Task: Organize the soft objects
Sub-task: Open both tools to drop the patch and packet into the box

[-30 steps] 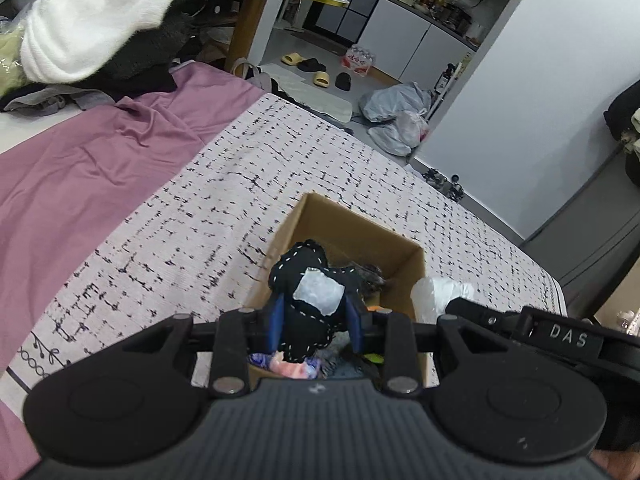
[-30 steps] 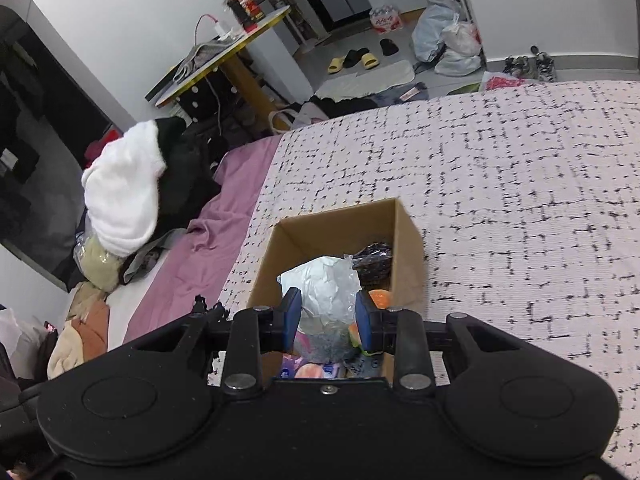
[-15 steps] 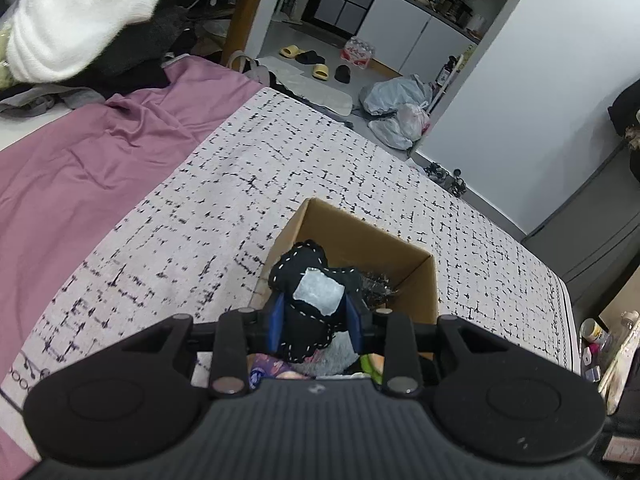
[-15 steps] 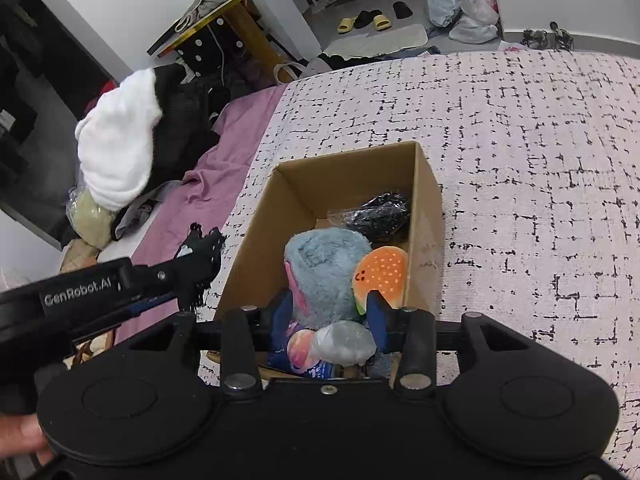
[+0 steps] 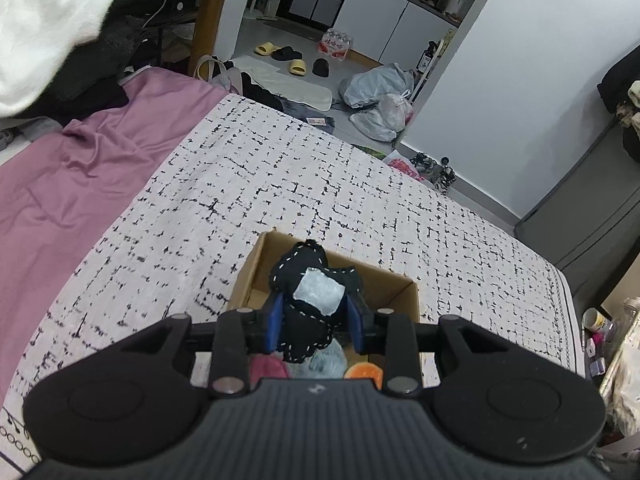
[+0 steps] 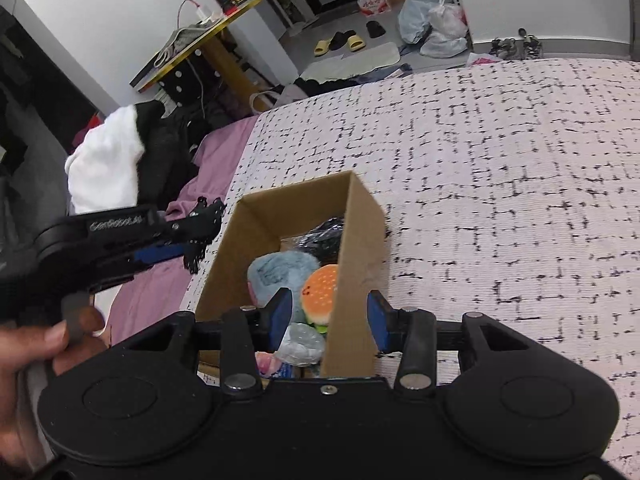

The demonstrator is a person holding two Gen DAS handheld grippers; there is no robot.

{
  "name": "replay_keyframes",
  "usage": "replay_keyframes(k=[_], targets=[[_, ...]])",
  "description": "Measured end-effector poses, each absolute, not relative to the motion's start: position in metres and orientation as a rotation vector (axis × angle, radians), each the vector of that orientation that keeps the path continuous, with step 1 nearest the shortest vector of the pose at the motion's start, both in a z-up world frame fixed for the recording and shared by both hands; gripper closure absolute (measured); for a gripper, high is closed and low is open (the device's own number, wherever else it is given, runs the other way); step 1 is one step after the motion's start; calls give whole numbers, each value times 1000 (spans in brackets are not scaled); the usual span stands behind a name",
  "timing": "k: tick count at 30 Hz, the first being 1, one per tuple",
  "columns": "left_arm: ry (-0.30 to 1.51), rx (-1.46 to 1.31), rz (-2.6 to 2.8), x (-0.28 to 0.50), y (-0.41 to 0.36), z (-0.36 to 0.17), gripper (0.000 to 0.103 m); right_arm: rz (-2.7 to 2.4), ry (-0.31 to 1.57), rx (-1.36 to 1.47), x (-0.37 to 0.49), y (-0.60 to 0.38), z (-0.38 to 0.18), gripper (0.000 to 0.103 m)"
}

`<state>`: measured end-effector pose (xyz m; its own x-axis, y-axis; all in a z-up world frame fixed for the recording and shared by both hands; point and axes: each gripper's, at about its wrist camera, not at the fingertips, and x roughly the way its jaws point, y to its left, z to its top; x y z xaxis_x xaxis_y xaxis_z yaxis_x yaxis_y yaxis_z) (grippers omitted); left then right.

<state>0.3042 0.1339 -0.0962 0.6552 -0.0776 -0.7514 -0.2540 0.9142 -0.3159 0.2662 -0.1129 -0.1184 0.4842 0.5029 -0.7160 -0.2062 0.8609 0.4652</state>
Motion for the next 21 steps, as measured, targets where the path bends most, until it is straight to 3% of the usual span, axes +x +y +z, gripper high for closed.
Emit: replay_keyframes(k=[6, 11, 18, 21], targets=[[864, -350, 125, 323, 129, -103, 67, 422, 975, 344, 263, -129, -120, 61], [897, -364, 146, 325, 132, -106, 44, 429, 969, 348, 256, -136, -118, 61], [892, -354, 195, 305, 132, -96, 40, 418, 956, 372, 246, -150, -115, 61], [895, -347, 207, 294, 129, -91, 33, 410, 944, 383, 240, -158, -111, 56]])
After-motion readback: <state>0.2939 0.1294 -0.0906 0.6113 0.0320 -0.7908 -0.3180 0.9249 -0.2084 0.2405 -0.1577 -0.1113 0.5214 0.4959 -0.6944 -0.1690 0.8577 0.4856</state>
